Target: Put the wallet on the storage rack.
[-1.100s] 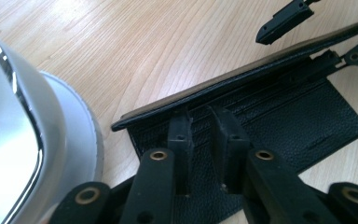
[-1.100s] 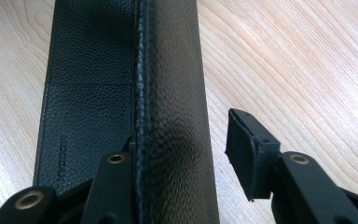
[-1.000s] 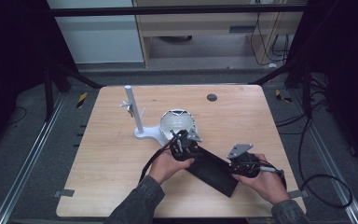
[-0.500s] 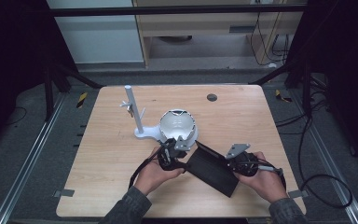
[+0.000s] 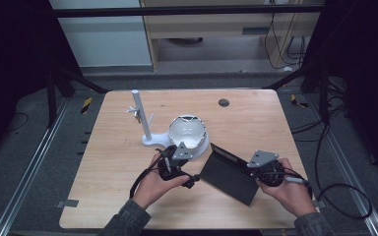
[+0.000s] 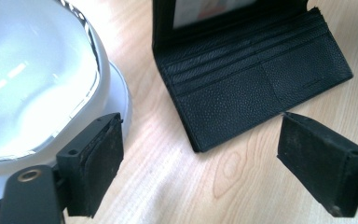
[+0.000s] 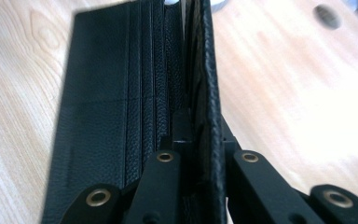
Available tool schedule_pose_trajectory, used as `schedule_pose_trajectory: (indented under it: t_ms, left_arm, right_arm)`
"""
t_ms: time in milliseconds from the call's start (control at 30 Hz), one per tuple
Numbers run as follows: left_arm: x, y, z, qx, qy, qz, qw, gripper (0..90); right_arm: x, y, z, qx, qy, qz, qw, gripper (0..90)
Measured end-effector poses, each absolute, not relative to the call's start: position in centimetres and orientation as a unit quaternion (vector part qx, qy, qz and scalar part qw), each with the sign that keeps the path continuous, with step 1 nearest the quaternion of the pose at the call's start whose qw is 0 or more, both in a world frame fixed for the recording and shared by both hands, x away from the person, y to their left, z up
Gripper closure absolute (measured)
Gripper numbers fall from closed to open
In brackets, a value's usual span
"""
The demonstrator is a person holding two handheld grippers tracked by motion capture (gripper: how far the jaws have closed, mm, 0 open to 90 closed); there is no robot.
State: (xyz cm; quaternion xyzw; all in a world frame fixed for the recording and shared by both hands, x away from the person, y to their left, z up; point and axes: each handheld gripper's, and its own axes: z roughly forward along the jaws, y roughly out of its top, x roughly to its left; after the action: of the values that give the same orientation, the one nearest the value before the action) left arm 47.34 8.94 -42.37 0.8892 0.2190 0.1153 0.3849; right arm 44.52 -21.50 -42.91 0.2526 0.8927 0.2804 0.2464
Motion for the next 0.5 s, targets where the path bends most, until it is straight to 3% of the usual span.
schedule_pose_trajectory:
  t_ms: [500]
  left_arm:
    - [47.7,8.6,-41.7,0.880,0.208,0.107,0.414,12.8]
  right_arm:
    - [43.4,-22.7,-38.1,0.232,0.867,0.336,0.287,85.2]
